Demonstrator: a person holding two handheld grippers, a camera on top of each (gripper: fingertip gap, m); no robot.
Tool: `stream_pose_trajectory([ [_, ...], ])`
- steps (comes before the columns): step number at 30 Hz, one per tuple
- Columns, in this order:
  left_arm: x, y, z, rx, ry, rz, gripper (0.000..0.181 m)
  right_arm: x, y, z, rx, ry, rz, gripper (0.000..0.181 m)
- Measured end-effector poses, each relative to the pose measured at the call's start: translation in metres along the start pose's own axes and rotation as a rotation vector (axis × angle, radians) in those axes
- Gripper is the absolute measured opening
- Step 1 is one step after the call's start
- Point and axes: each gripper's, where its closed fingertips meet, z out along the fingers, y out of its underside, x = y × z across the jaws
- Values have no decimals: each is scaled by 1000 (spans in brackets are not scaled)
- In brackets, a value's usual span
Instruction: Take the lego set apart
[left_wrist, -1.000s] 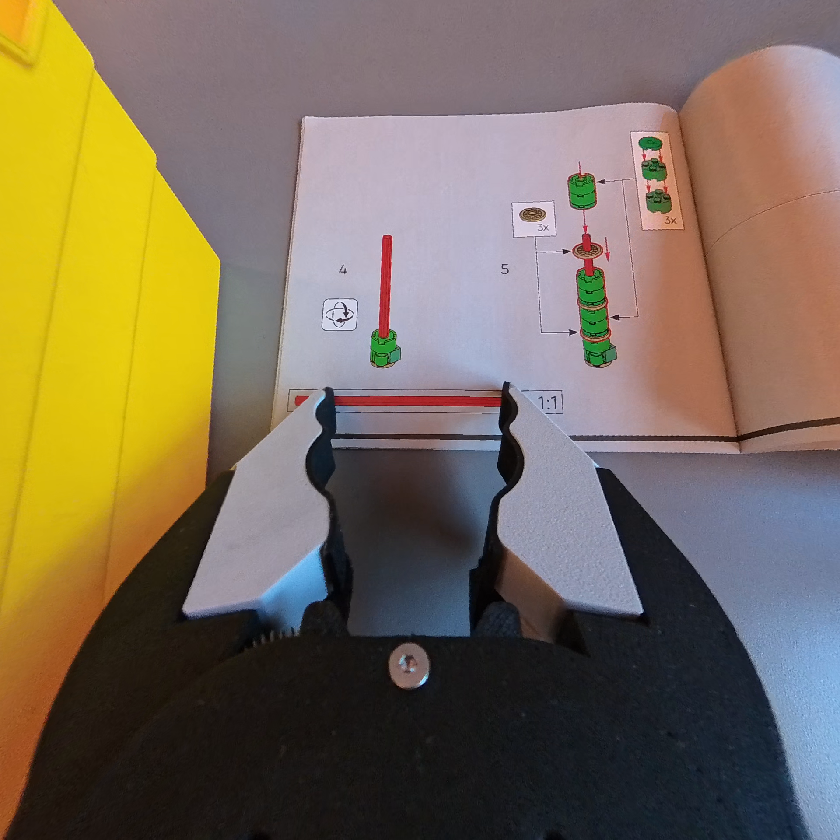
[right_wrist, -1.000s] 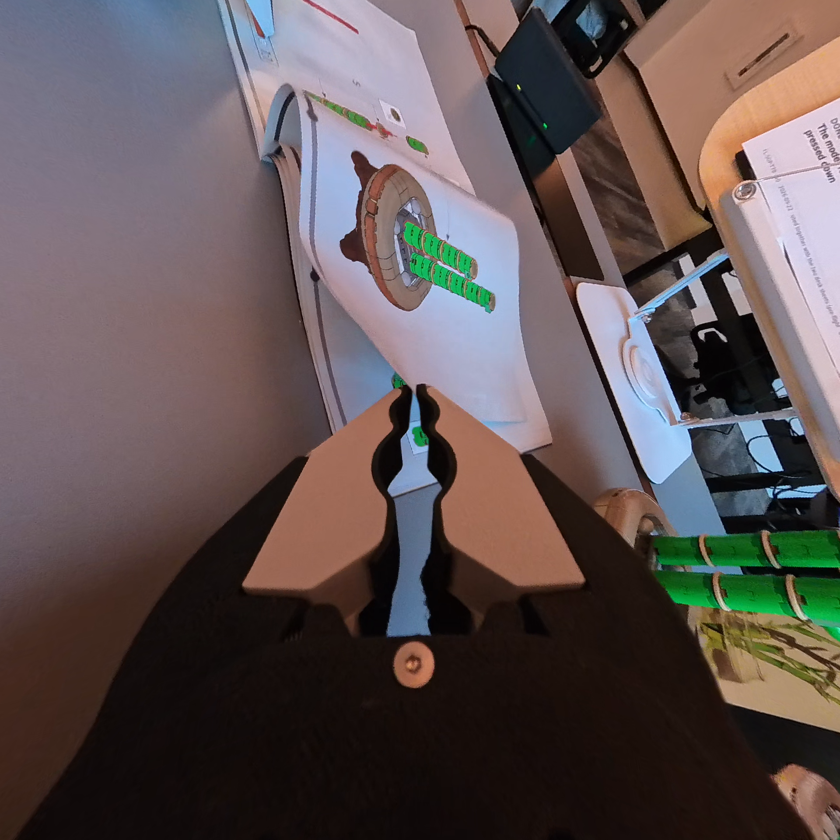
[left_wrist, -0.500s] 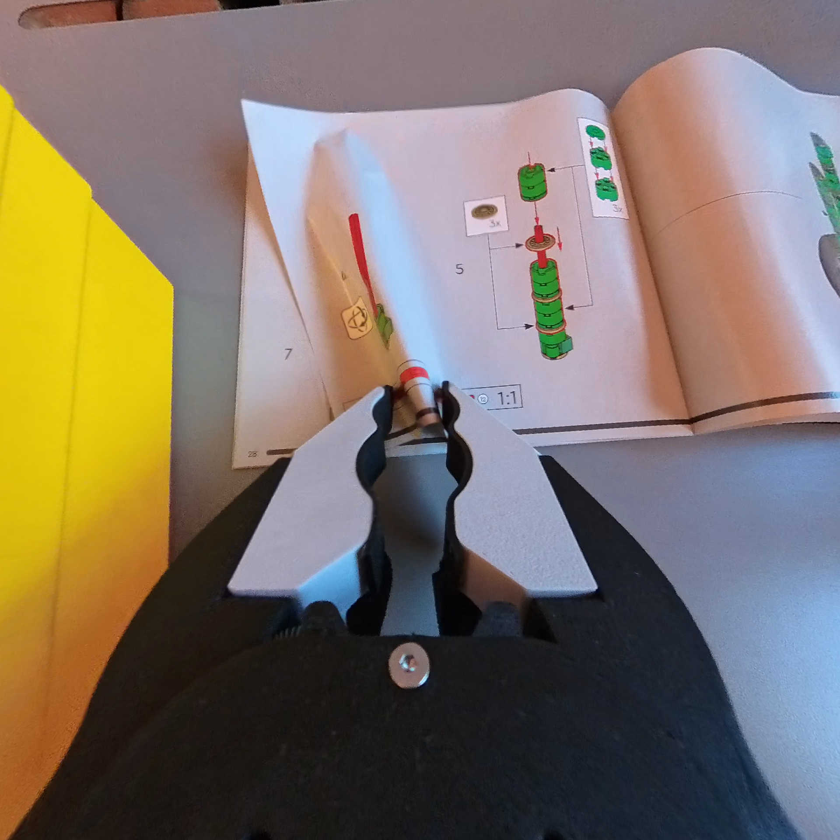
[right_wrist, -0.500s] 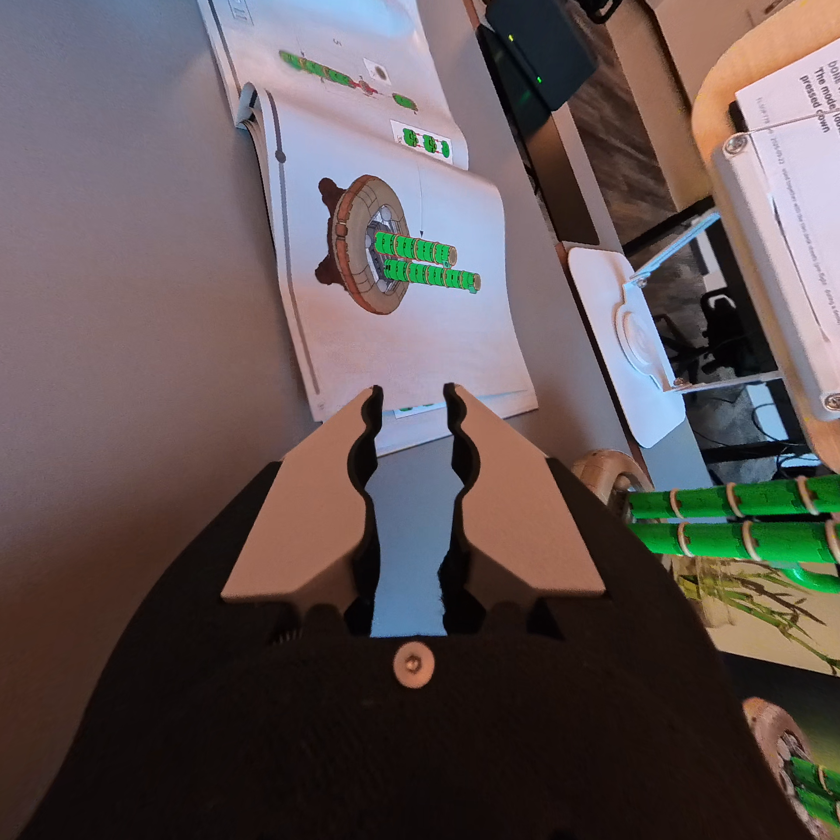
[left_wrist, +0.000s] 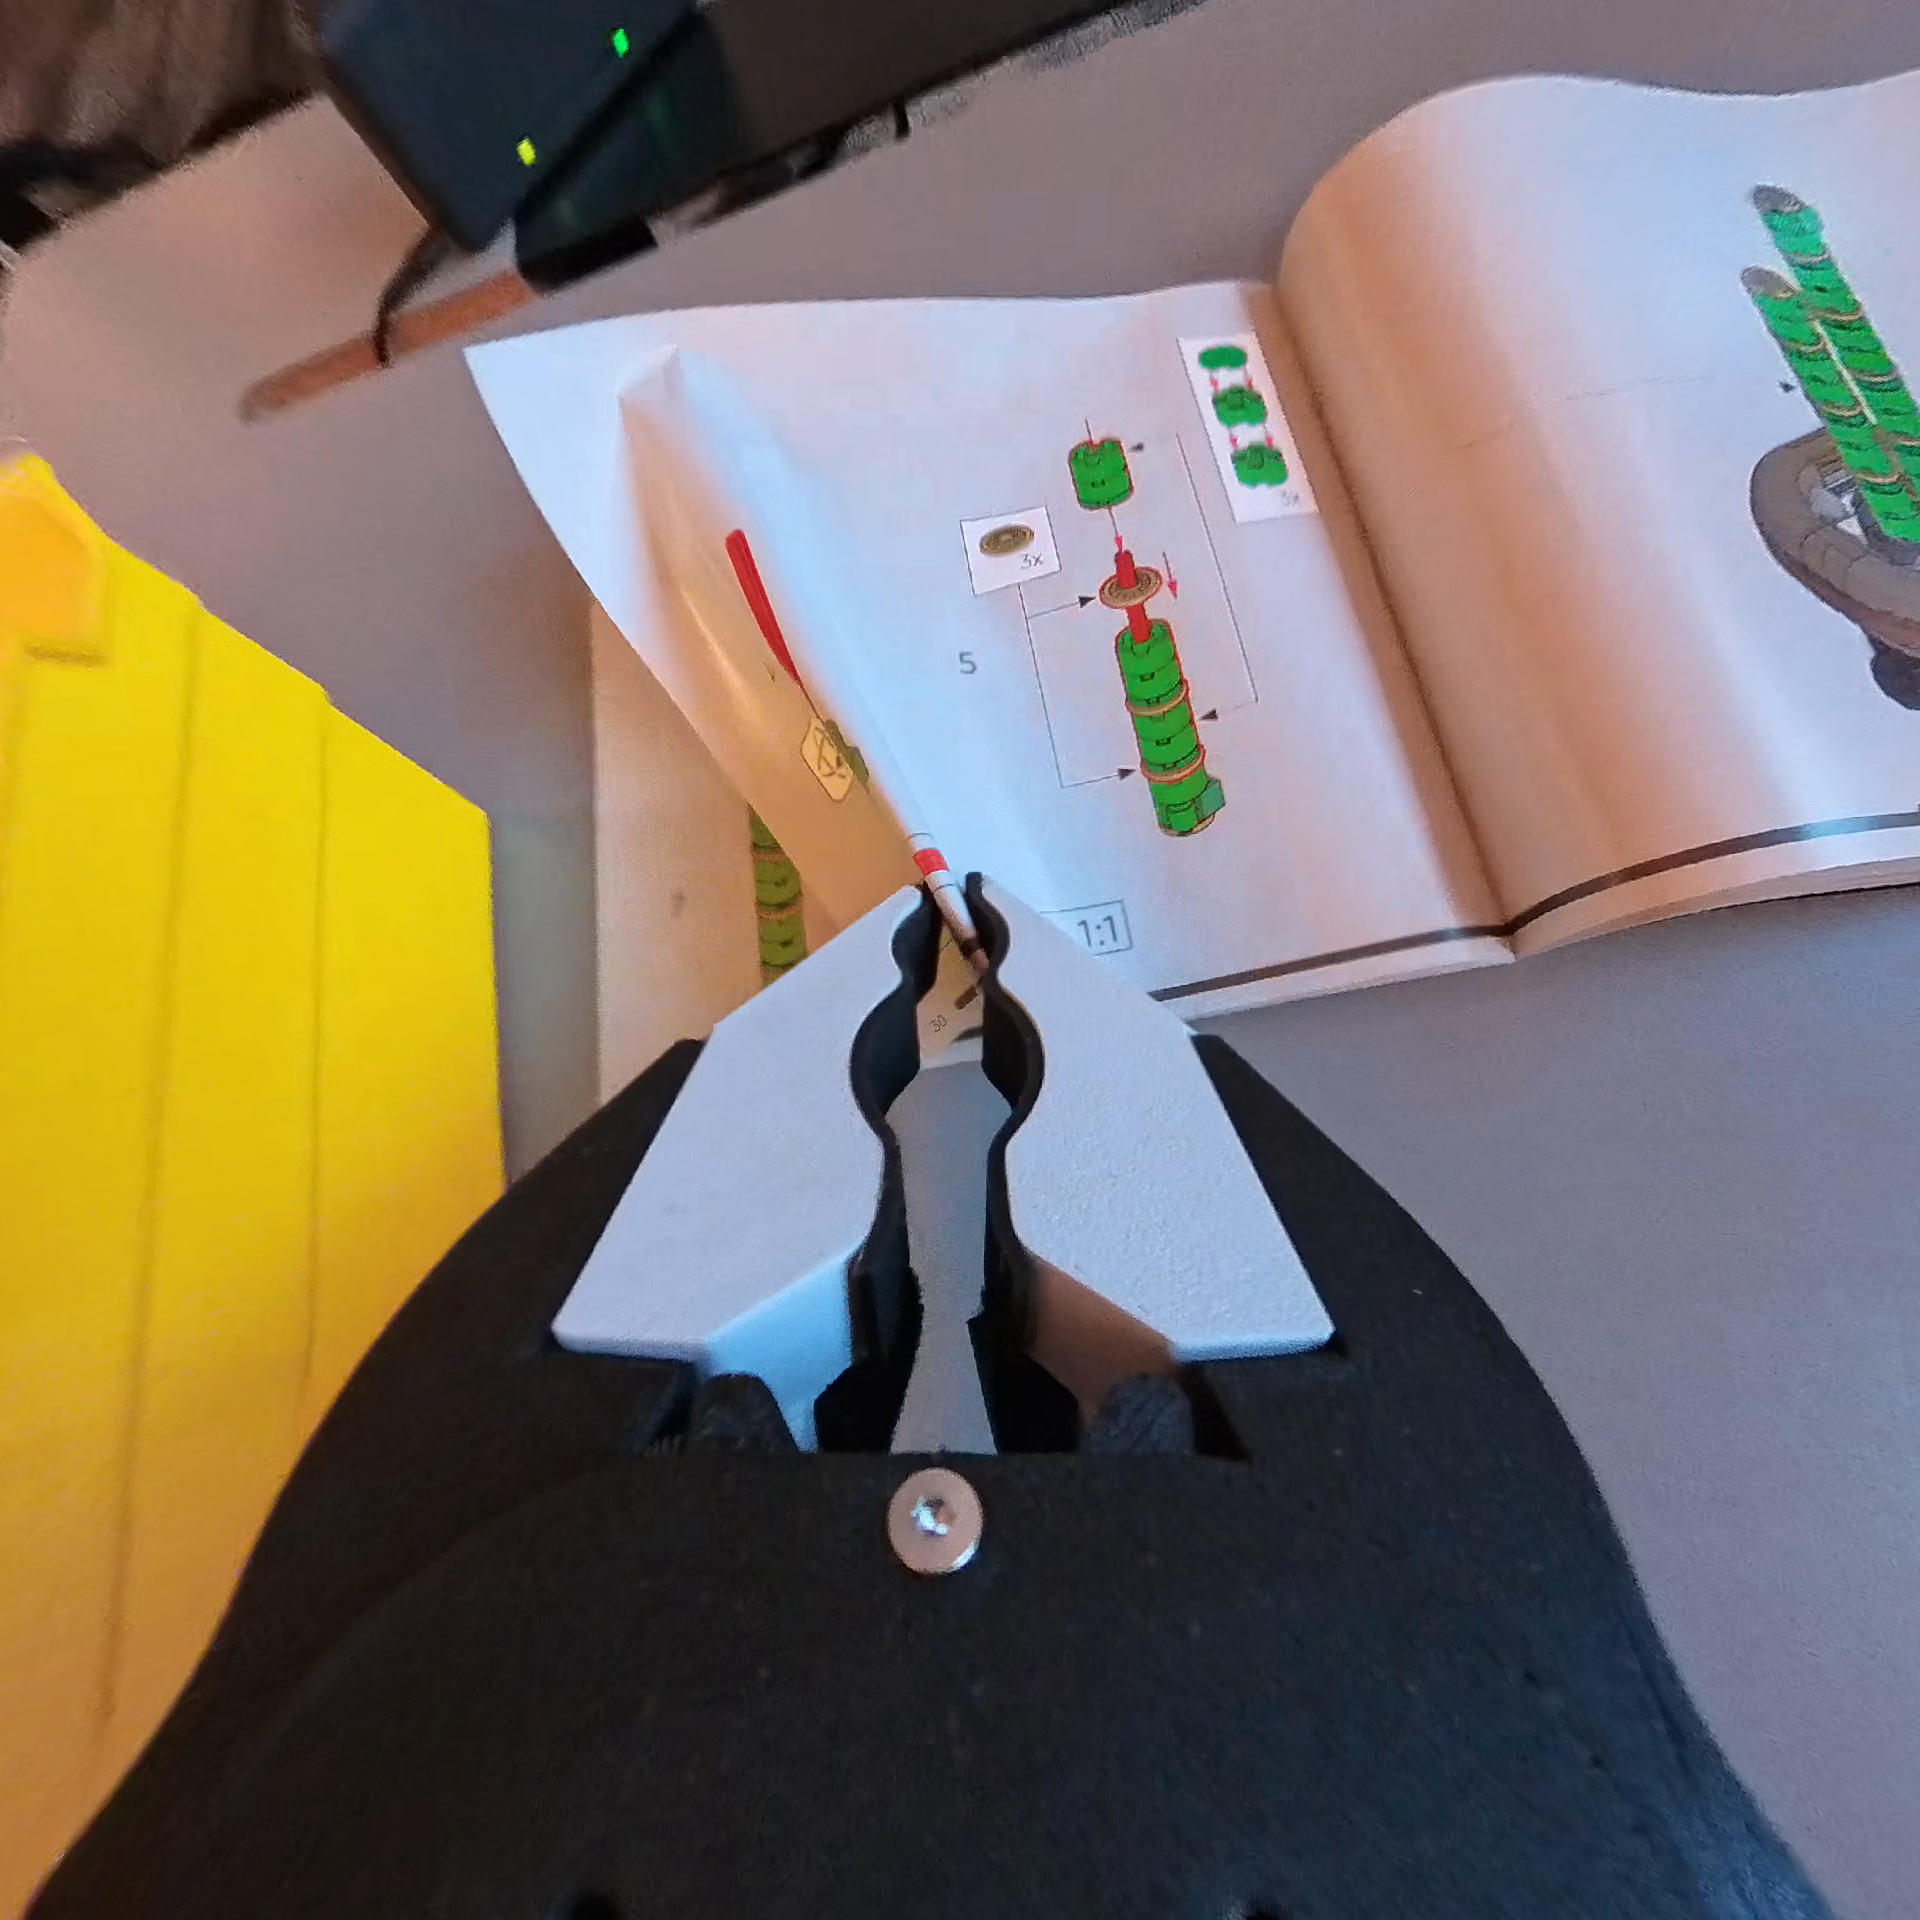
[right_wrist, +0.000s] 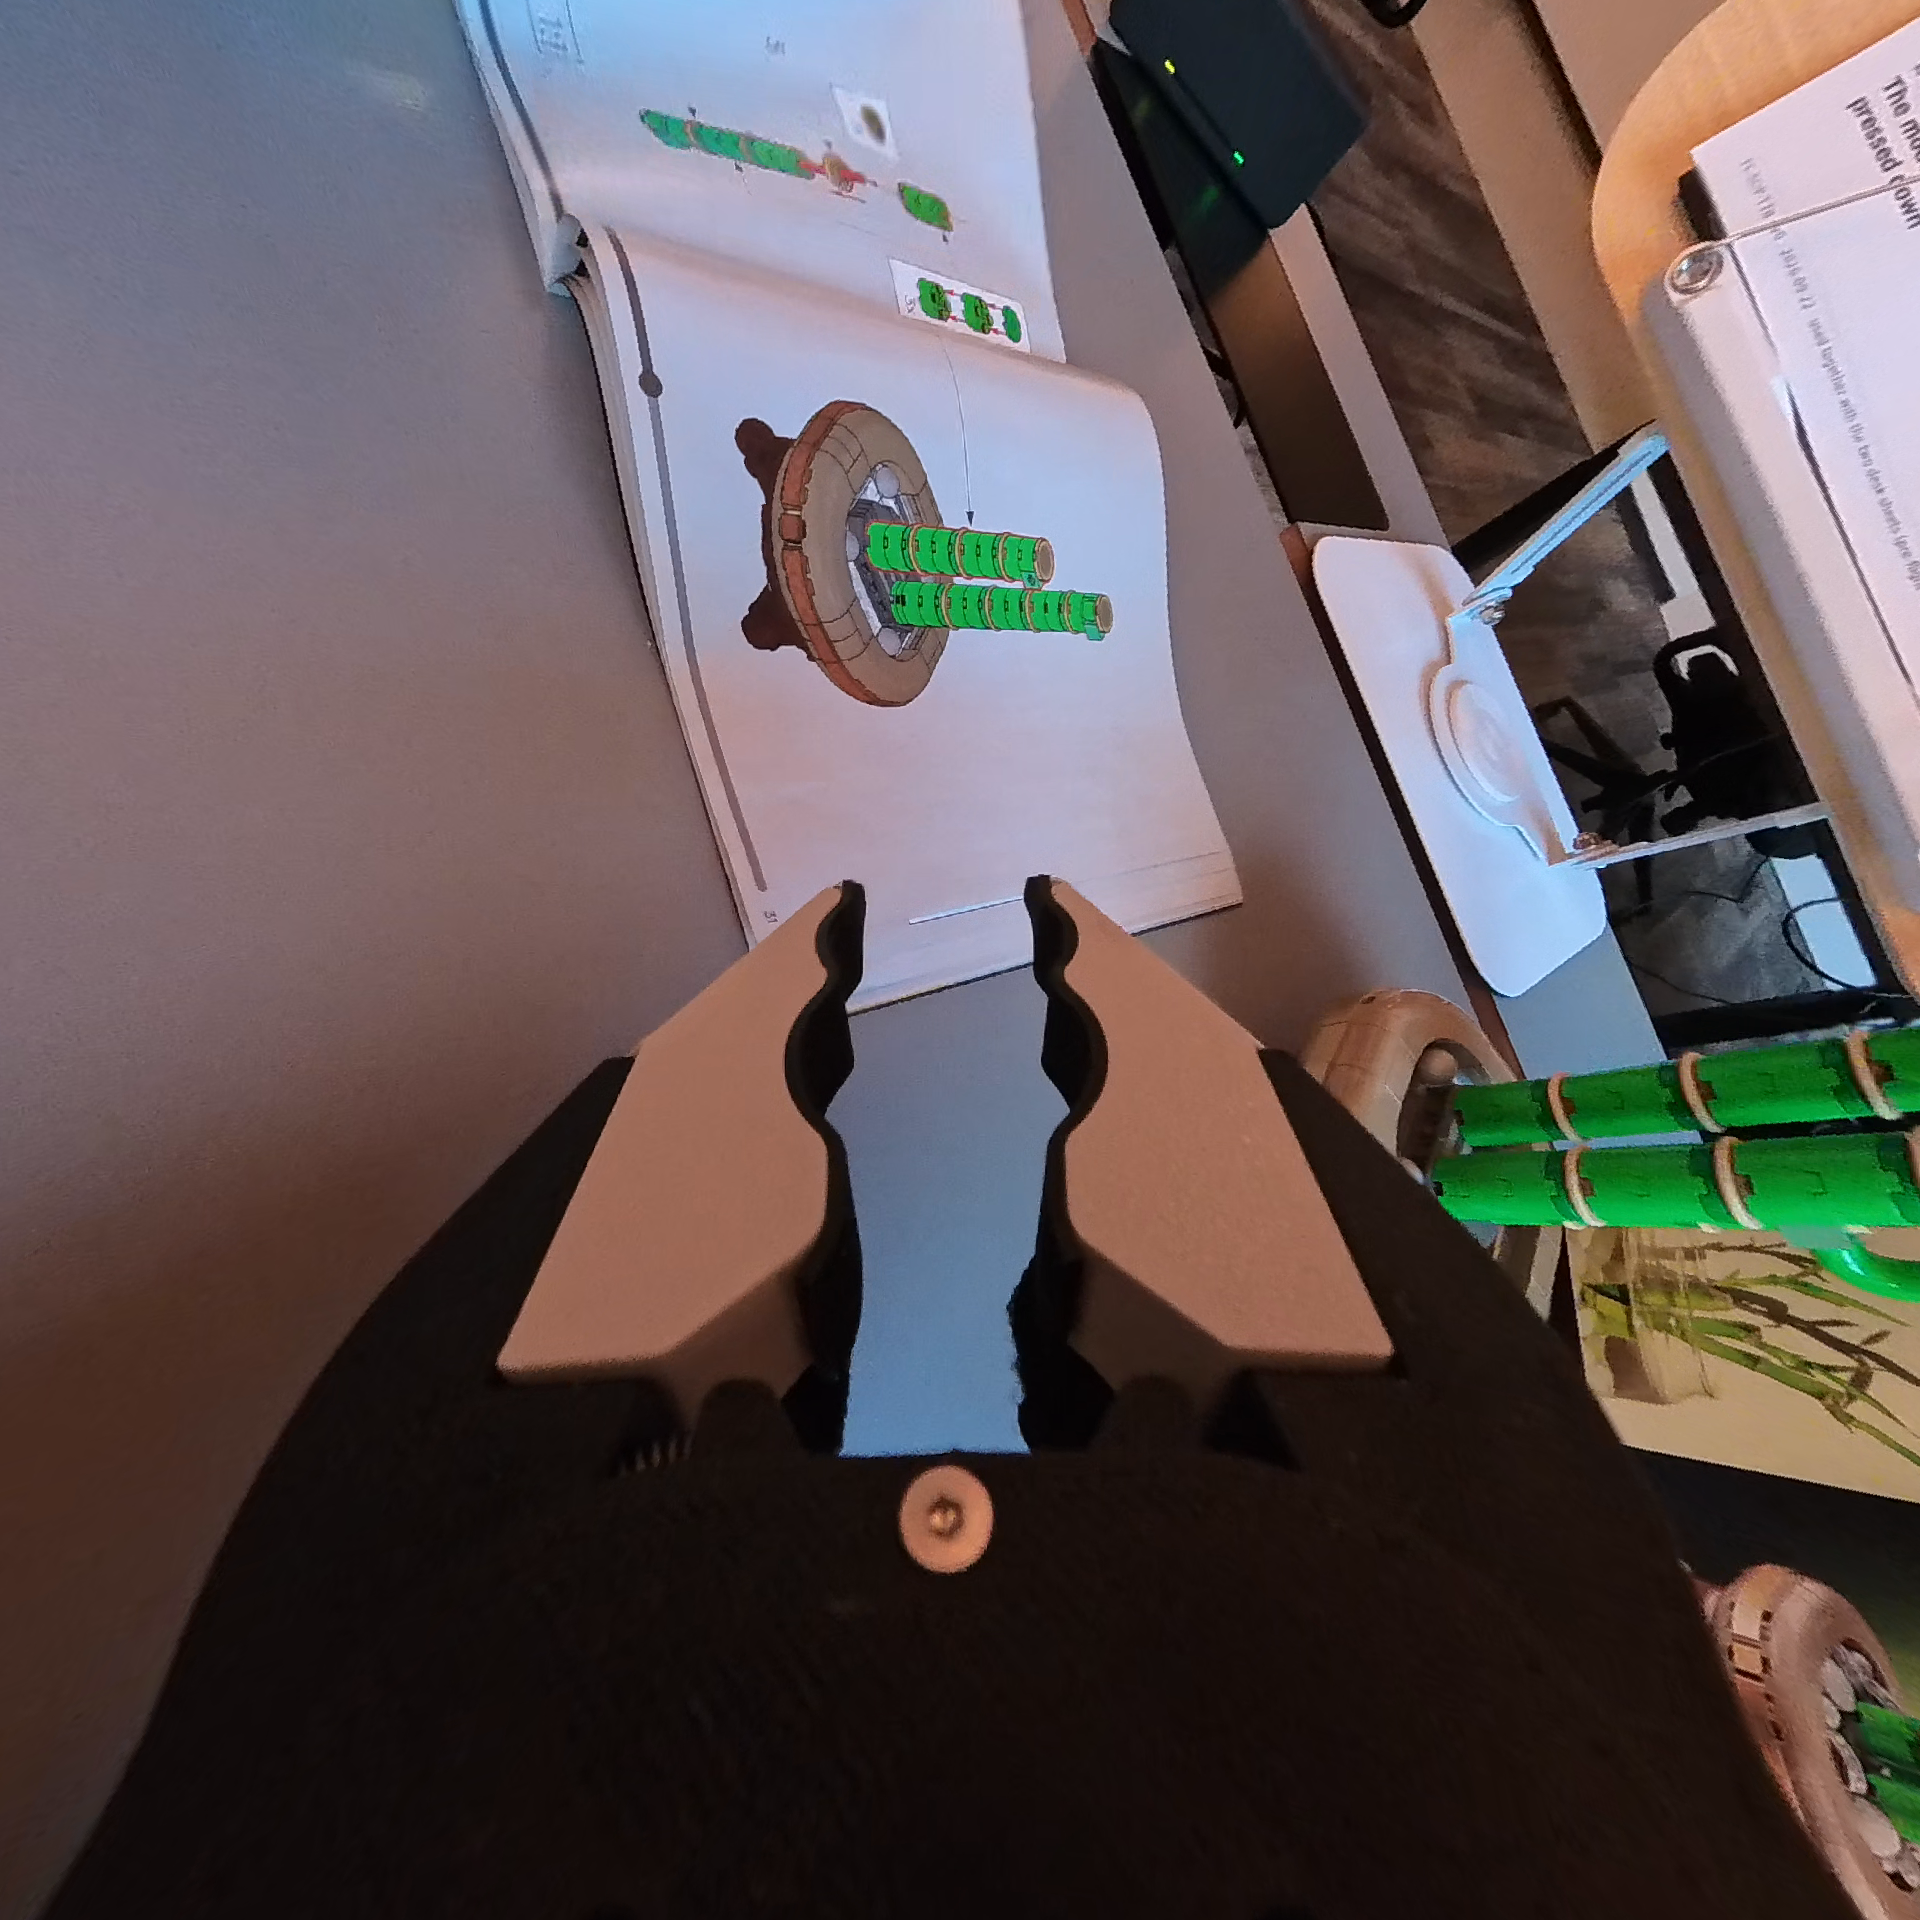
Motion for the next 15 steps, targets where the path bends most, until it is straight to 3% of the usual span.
stream_pose_trajectory([
  [6, 21, -51, -28, 126, -162, 261, 3, 1, 4, 3, -9, 0, 19, 32],
  [8, 42, -72, -45, 211, -246, 376, 22, 2, 7, 4, -20, 3, 21, 32],
  [11, 103, -95, -77, 387, -238, 532, 42, 1, 10, 6, -33, 5, 13, 32],
  [15, 183, -96, -113, 599, -60, 645, 46, 0, 14, 8, -43, -4, 21, 32],
])
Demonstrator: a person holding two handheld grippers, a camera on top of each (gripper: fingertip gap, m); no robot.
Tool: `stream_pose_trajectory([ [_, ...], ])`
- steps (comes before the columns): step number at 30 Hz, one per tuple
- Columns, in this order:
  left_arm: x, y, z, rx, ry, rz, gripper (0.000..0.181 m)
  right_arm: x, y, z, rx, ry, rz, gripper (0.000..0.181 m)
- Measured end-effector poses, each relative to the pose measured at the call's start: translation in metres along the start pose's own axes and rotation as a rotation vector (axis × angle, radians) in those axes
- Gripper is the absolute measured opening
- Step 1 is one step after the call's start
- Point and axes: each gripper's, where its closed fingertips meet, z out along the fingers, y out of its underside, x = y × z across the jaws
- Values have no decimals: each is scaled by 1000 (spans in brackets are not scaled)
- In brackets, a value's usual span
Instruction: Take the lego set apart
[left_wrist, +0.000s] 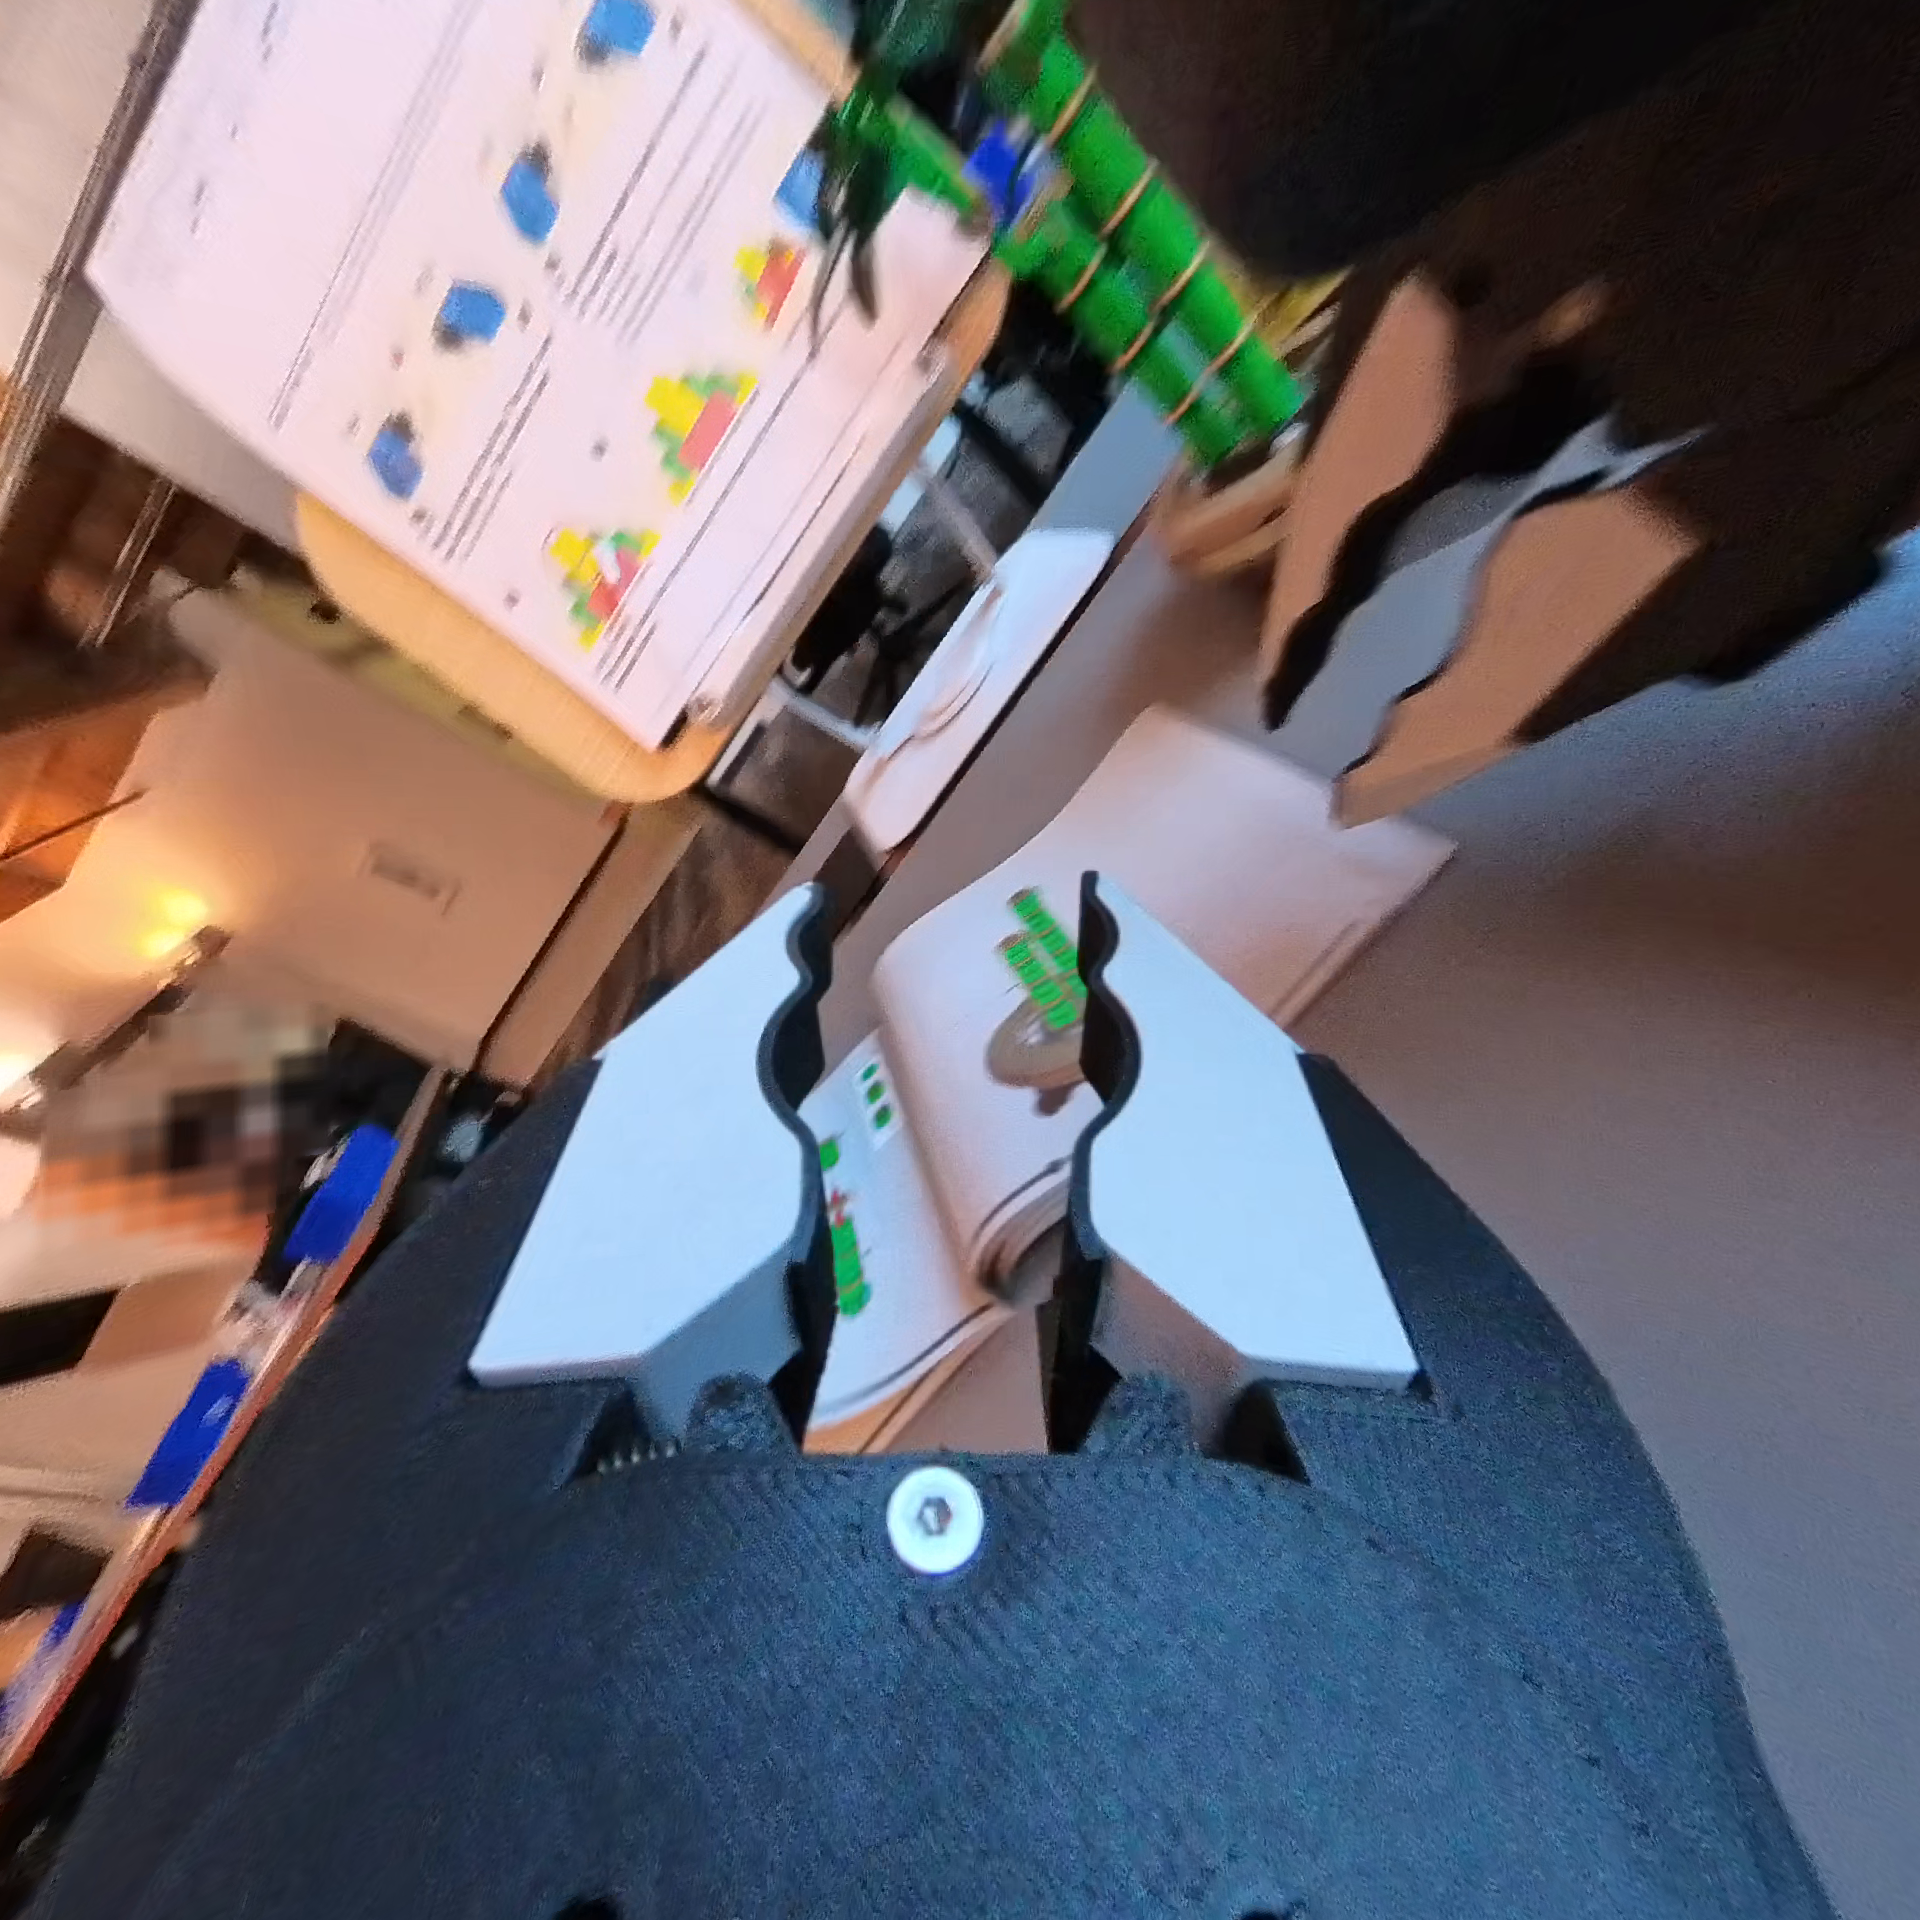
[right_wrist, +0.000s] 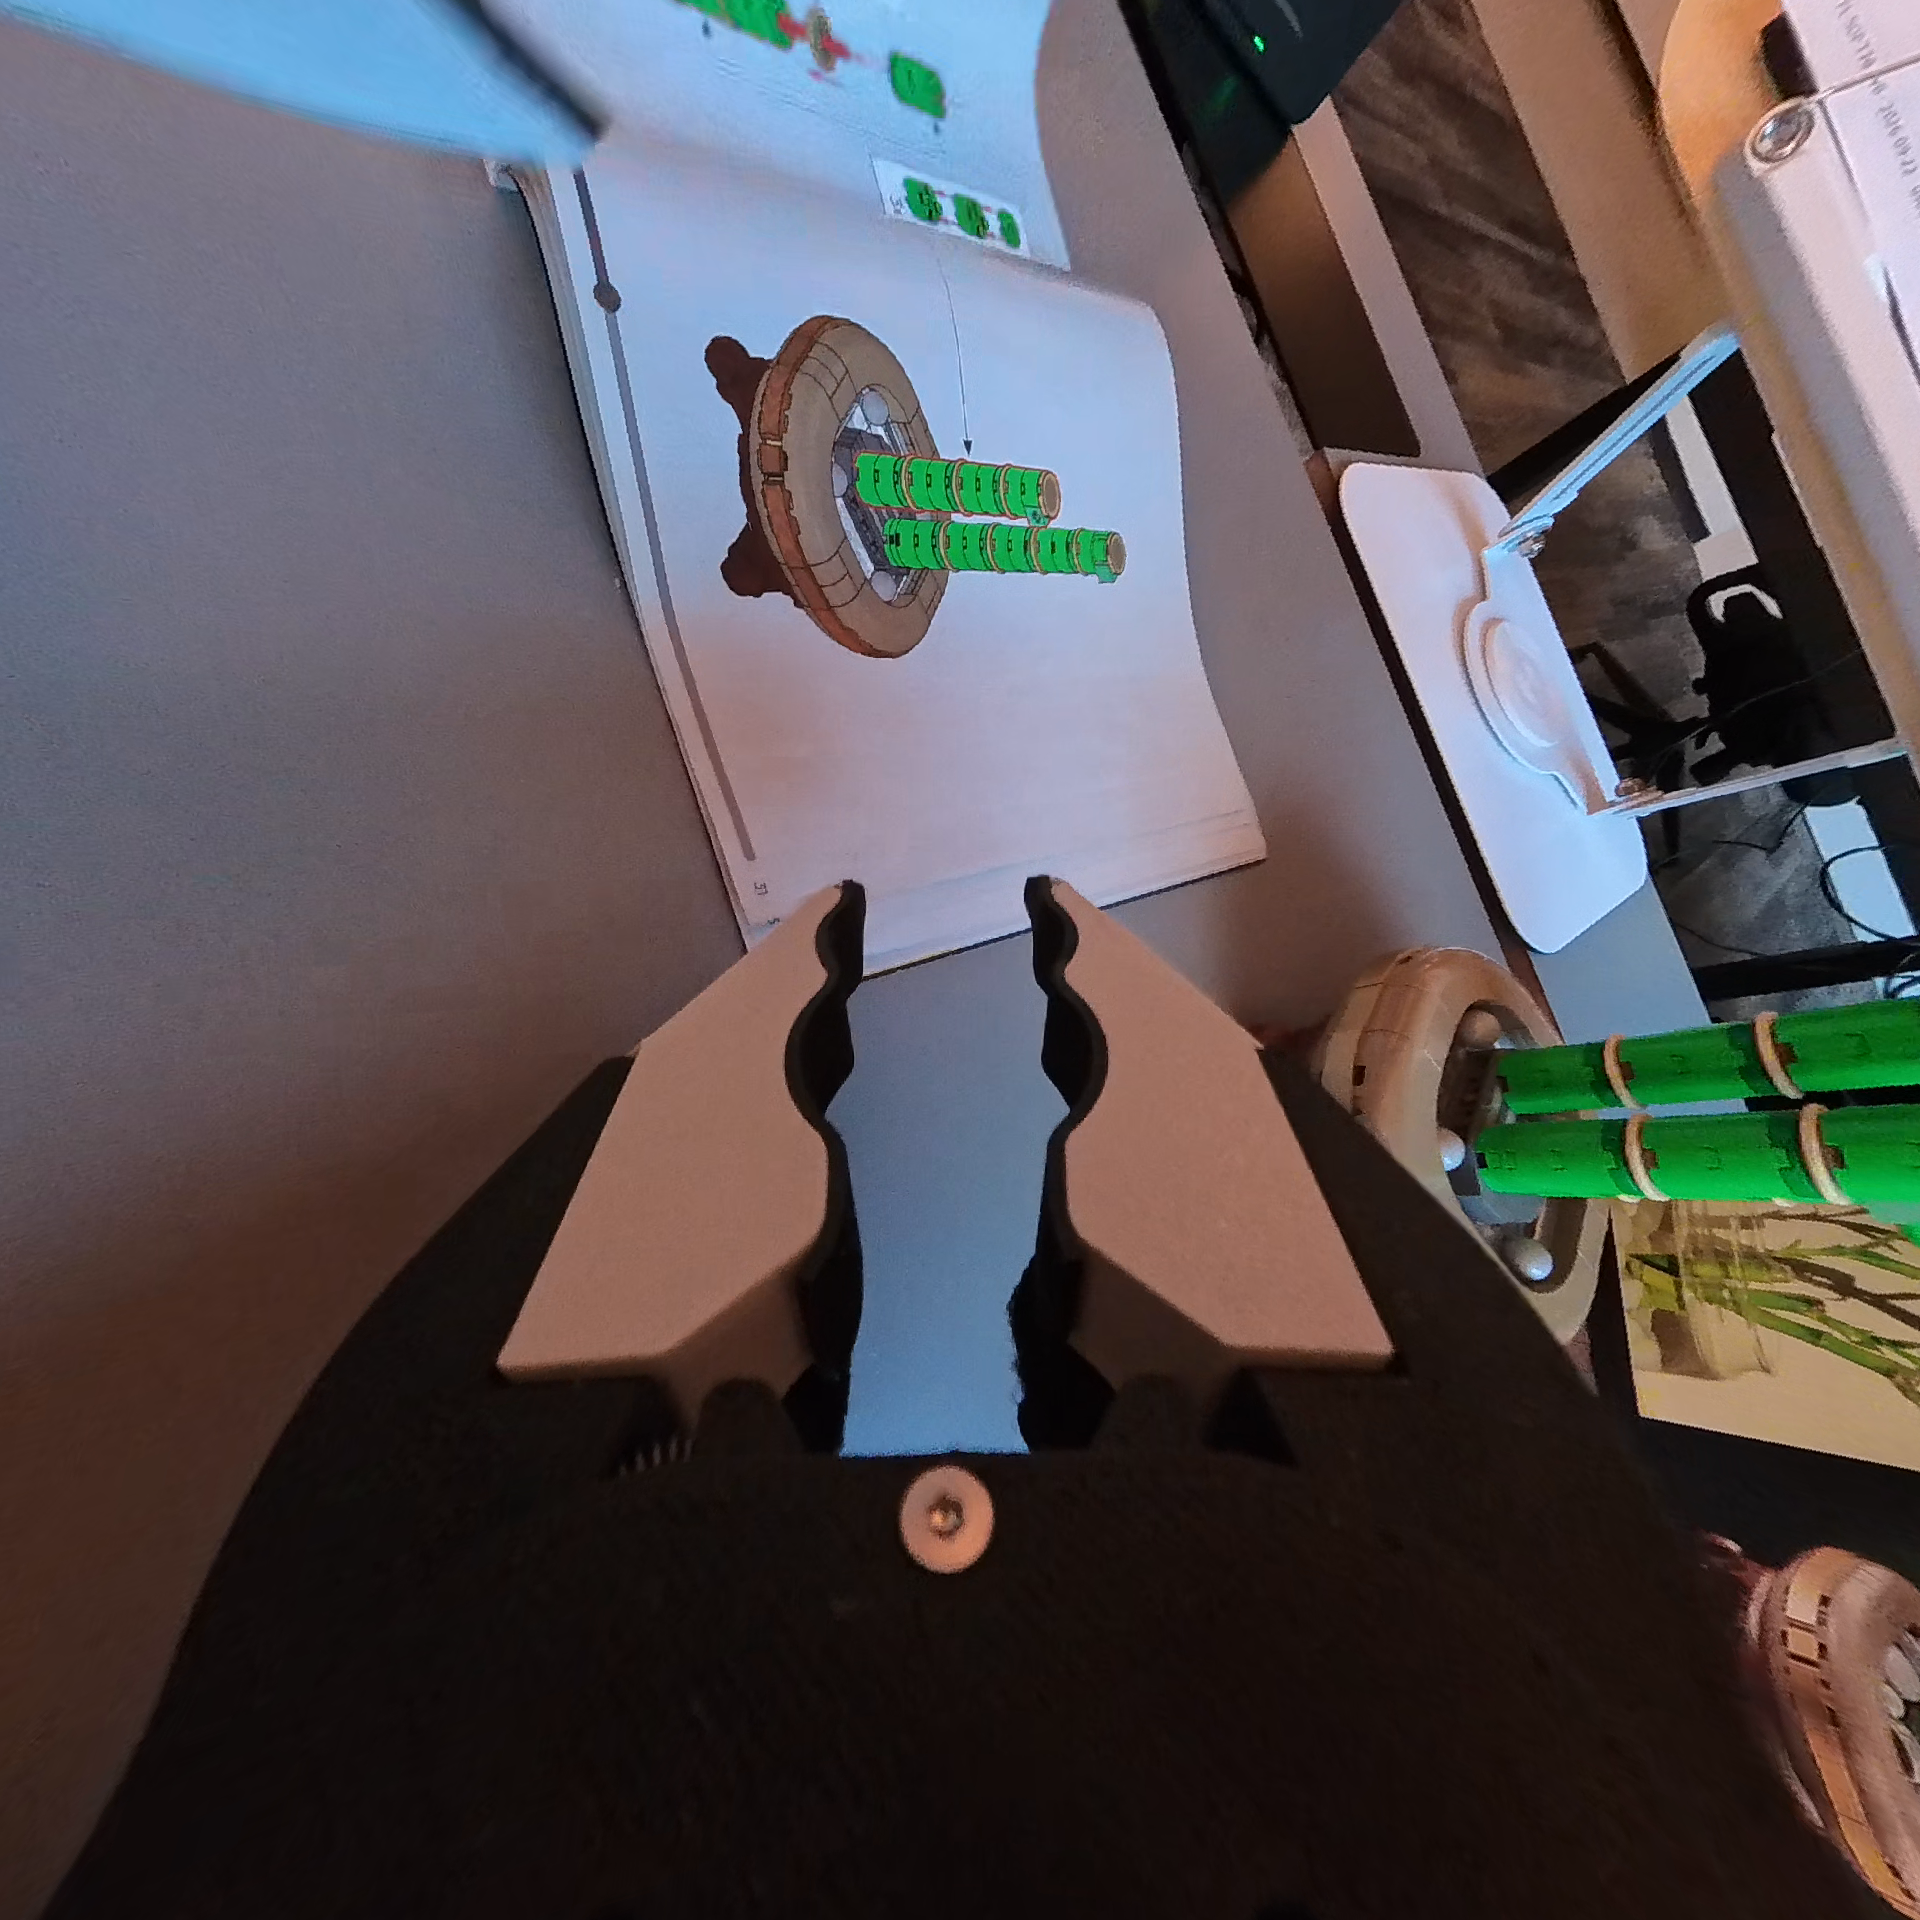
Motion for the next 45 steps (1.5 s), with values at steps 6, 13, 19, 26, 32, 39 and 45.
stream_pose_trajectory([
  [6, -63, 47, -8, -1, -37, -422, 47, -2, 1, 1, 0, -9, 6, 32],
  [13, -90, 235, 12, -466, 64, -1051, 62, -5, 0, 3, 3, -22, 2, 32],
  [19, -91, 285, 13, -685, -44, -883, 87, -5, -1, 2, 8, -21, 7, 32],
  [26, -87, 285, 14, -636, -45, -937, 74, -5, 0, 2, 4, -21, -2, 32],
  [32, -85, 280, 14, -628, -25, -914, 51, -6, 0, 2, 3, -24, -1, 32],
  [39, -78, 269, 17, -617, 27, -874, 25, -6, -1, 3, 4, -26, 0, 32],
  [45, -81, 254, 25, -559, 32, -844, 7, -7, -2, 3, 8, -27, -1, 32],
])
